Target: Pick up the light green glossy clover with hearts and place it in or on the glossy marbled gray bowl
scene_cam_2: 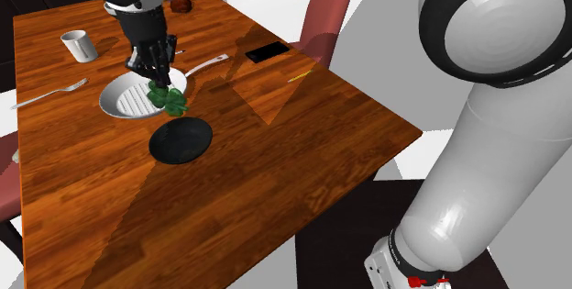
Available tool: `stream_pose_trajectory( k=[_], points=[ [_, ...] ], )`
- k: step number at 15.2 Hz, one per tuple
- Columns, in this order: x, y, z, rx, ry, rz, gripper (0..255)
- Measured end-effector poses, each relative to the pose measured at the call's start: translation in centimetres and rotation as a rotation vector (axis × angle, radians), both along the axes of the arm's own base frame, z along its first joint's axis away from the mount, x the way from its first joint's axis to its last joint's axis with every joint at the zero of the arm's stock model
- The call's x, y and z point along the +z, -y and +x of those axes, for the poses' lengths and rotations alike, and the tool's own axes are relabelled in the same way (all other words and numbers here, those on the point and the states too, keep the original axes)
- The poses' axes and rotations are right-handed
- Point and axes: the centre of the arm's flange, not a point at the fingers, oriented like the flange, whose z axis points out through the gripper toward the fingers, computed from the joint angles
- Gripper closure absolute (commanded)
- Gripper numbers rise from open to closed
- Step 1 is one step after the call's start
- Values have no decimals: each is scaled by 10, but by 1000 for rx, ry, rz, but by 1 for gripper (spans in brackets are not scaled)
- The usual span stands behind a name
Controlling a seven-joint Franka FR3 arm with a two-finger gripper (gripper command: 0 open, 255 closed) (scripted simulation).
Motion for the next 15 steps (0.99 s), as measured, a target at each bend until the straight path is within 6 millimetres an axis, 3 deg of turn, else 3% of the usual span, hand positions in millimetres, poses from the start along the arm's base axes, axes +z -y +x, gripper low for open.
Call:
stream_pose_trajectory(
  k=[15],
  points=[
    [-78,1,2,0,0,0,255]
  ],
)
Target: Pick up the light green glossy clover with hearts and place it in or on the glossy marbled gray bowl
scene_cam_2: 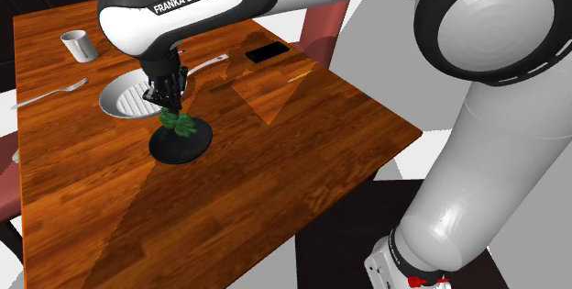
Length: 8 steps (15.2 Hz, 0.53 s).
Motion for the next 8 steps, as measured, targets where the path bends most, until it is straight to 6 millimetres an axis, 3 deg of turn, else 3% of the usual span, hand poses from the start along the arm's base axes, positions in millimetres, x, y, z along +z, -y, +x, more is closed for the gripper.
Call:
stream_pose_trajectory(
  k=[4,8],
  points=[
    [-20,-1,0,0,0,0,255],
    [-22,-1,-1,0,0,0,255]
  ],
)
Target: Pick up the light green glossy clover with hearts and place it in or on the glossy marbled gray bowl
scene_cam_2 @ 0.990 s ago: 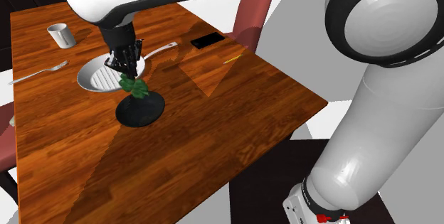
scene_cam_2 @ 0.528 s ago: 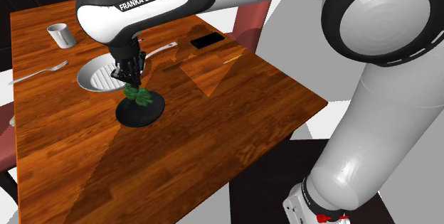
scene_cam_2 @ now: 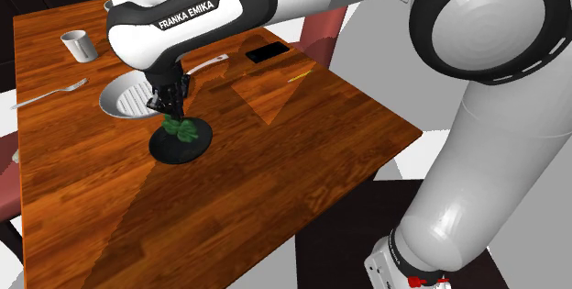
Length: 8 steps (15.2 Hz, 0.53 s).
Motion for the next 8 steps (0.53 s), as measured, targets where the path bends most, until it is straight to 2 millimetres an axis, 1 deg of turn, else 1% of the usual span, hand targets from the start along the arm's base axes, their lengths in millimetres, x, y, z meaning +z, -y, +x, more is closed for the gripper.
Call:
stream_pose_trajectory(
  k=[2,3,8],
  points=[
    [0,0,0,0,0,0,255],
    [0,0,0,0,0,0,0],
    [0,0,0,0,0,0,0]
  ],
)
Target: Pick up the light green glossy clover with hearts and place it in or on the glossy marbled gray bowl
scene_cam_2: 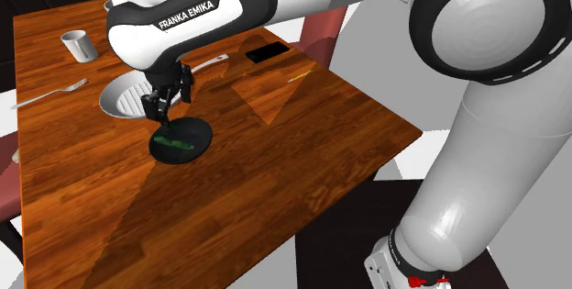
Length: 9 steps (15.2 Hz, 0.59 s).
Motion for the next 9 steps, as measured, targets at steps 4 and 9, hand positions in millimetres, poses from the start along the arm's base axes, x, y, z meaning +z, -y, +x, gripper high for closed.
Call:
stream_pose_trajectory(
  k=[4,9],
  points=[
    [27,0,0,0,1,1,0],
    [49,4,-1,0,0,0,0]
  ],
)
